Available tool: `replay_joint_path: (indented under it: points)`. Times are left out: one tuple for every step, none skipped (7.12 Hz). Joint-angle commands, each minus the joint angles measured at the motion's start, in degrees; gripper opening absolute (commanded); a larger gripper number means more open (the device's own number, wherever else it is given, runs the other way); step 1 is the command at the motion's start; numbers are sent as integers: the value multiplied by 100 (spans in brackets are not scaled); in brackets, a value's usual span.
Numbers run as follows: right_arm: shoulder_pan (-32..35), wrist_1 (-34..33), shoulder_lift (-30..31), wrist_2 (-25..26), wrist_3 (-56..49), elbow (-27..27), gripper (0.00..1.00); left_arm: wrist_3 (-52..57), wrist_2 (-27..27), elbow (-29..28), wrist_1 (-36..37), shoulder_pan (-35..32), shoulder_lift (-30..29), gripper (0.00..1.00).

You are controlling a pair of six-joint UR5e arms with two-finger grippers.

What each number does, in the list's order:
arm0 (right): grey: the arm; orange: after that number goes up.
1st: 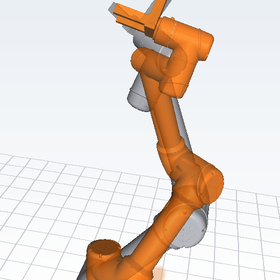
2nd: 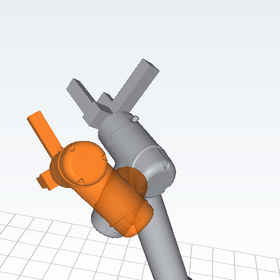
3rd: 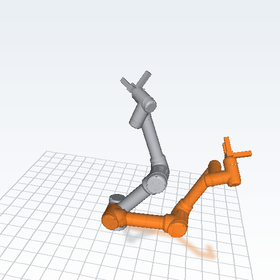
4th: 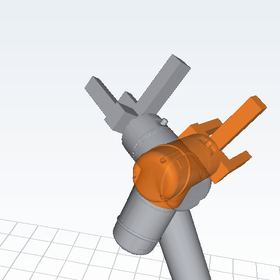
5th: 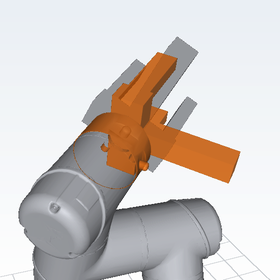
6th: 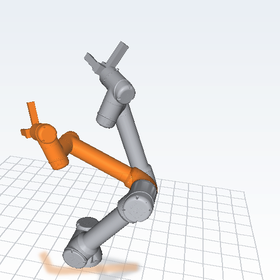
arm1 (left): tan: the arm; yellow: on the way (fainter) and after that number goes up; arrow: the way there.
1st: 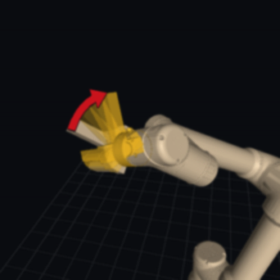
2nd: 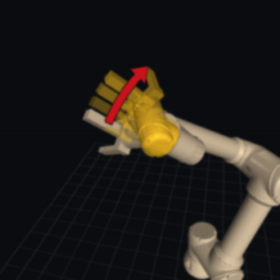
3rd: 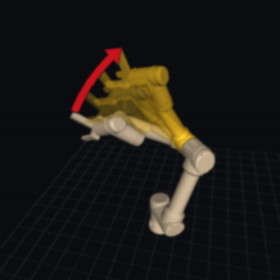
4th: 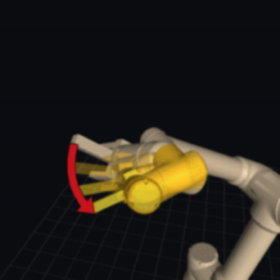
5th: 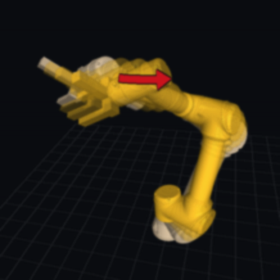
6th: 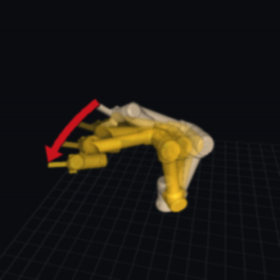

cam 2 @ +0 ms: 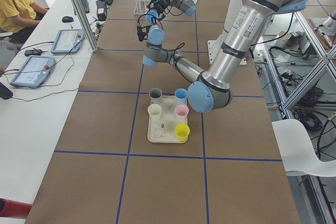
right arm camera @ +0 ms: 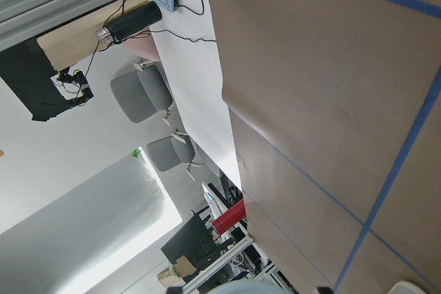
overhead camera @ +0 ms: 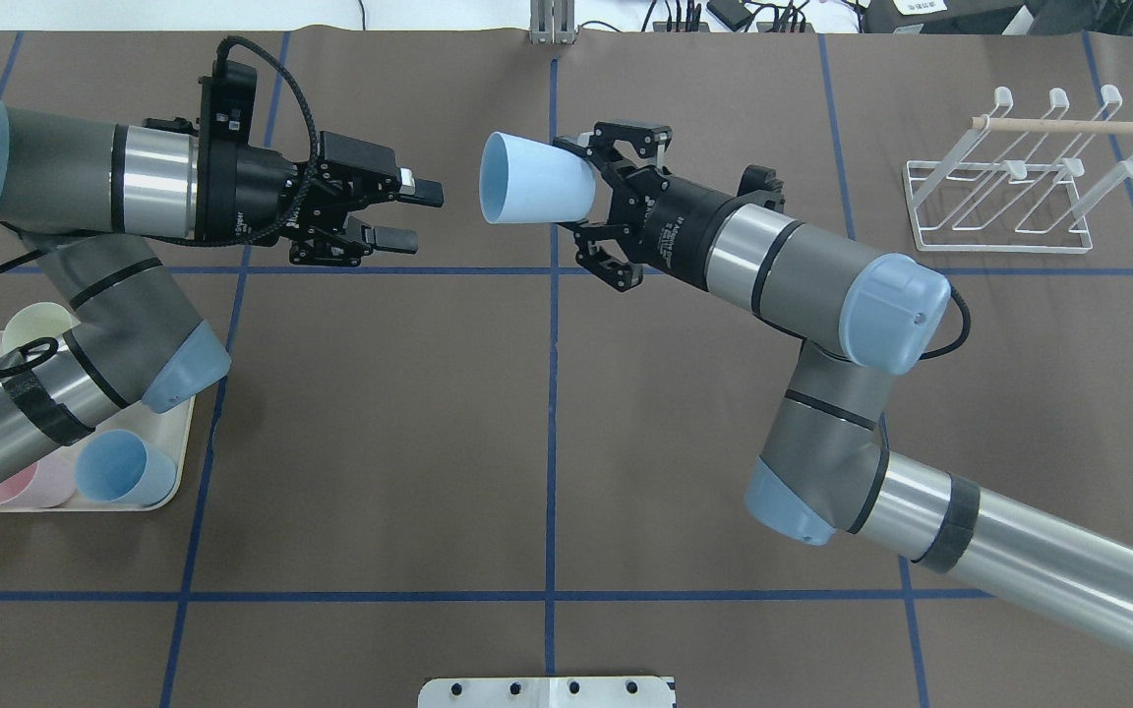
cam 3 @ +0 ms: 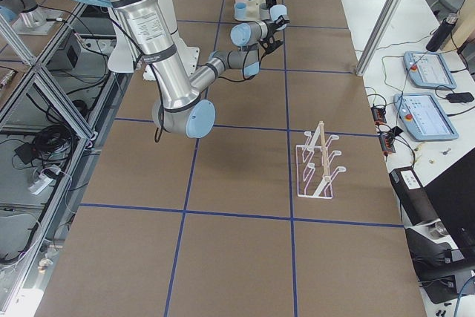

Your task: Transfer IKEA cup to right arm and place on rack

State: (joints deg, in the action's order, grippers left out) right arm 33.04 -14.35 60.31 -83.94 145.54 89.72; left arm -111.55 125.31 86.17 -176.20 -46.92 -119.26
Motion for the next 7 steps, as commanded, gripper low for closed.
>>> replay_joint_path:
  points:
    - [88,-15,768,1,-1913,211,0,2,-15,-12,33,-10,25,76]
    - [79,-16,1155,1,-3134,308,0,2,-24,-30,33,-10,25,76]
    - [88,-16,1437,27,-3833,501,0,11,-24,-47,33,-10,25,76]
    - [140,-16,1692,166,-3910,616,0,54,-24,-100,42,-10,25,76]
    - [202,-103,1843,324,-4433,573,0,159,-33,-109,51,-10,34,76]
    - [202,-312,1992,691,-5586,547,0,160,-33,-109,51,-2,34,76]
    - [211,-454,2133,1234,-6129,599,0,160,-42,-109,51,-1,34,76]
